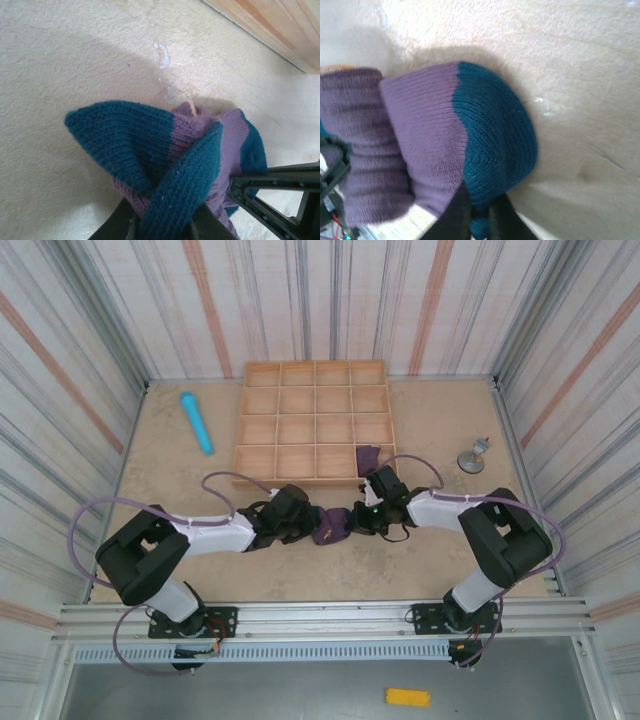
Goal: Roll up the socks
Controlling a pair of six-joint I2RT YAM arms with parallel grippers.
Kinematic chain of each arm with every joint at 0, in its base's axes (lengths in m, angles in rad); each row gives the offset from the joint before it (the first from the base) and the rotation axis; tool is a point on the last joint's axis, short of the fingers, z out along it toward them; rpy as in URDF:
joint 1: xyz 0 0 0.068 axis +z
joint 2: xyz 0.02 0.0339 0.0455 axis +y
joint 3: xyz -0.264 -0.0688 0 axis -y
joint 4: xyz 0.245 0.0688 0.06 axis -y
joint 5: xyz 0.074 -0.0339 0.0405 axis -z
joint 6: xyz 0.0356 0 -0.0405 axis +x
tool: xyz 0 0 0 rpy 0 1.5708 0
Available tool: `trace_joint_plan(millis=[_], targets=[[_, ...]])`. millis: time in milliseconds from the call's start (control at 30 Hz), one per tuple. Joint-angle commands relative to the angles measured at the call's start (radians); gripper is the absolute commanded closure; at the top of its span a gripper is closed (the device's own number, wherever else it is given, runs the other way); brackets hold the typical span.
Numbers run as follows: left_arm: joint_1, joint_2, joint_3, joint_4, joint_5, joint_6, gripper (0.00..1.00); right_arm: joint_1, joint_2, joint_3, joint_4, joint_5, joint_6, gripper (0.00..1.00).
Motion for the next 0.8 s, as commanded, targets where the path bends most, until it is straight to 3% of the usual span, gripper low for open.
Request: trace_joint_plan(millis=[0, 133, 500, 567, 667, 767], targets=[[-0.001, -0.025, -0.009, -0.049, 0.046, 0.047, 1.00, 0.006, 0.048, 0.029, 0.001, 0.037, 0.006, 1.00], [-0.012, -0.052, -0.009, -0.075, 0.056, 0.046, 1.00, -0.001, 0.079, 0.075, 0.004, 0.070, -0.031, 1.00], [-0.064, -0.101, -0.012, -0.217, -0.111, -0.068, 1.00, -0.013, 0.126, 0.133, 0.040, 0.084, -0.068, 1.00], [-0.064, -0.087, 0.003, -0.265, -0.130, -0.091, 1.00, -0.007, 0.113, 0.121, 0.068, 0.057, -0.083, 0.94], [-0.068, -0.056, 0.029, -0.297, -0.132, -0.108, 1.00, 0.016, 0.088, 0.111, 0.081, 0.040, -0.129, 0.75], [-0.087, -0.038, 0.059, -0.338, -0.151, -0.125, 1.00, 0.038, 0.051, 0.096, 0.076, 0.061, -0.163, 0.67]])
